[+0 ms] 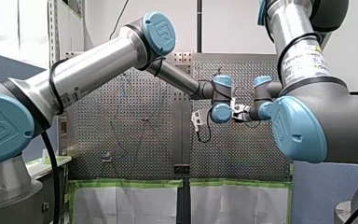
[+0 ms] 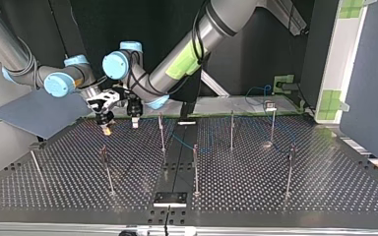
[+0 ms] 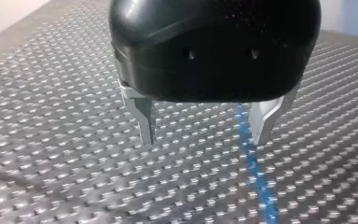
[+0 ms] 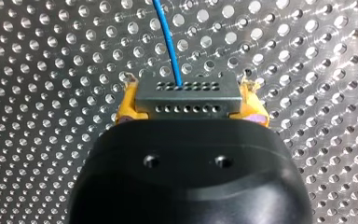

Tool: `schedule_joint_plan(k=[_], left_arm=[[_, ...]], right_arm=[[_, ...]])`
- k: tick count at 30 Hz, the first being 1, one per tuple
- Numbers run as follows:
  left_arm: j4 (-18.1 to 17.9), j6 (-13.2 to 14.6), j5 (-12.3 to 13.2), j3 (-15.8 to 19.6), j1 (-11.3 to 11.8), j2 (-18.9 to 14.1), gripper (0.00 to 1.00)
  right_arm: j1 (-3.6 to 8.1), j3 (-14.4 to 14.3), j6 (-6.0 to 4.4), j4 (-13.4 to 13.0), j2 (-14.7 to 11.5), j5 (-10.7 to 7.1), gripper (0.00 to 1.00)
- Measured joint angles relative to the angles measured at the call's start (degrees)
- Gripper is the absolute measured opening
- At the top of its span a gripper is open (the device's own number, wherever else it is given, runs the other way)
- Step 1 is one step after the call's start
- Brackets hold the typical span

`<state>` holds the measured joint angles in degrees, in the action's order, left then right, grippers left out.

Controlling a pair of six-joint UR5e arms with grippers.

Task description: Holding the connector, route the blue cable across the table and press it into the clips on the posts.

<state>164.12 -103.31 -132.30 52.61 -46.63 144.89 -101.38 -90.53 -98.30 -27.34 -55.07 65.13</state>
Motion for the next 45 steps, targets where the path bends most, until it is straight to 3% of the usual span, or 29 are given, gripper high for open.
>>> schedule_joint_plan(k=[15,27,39,45], left_arm=[[0.4,-0.2,1.8,-1.2,1.6,3.5,1.0],[0.2,-0.4,2.2,-1.4,3.5,3.8,1.0],[1.5,-0.6,4.7,-1.5,3.8,4.8,1.0],[2.4,-1.4,4.6,-1.6,3.9,5.0,1.0]], right_arm=[[0.49,0.0,-0.14,0.0,0.0,0.0,0.0],[0.54,0.1,-0.66,-0.7,0.0,0.02,0.0],[0.54,0.0,-0.89,-1.0,0.0,0.0,0.0],[0.53,0.0,-0.82,-0.9,0.0,0.0,0.0]])
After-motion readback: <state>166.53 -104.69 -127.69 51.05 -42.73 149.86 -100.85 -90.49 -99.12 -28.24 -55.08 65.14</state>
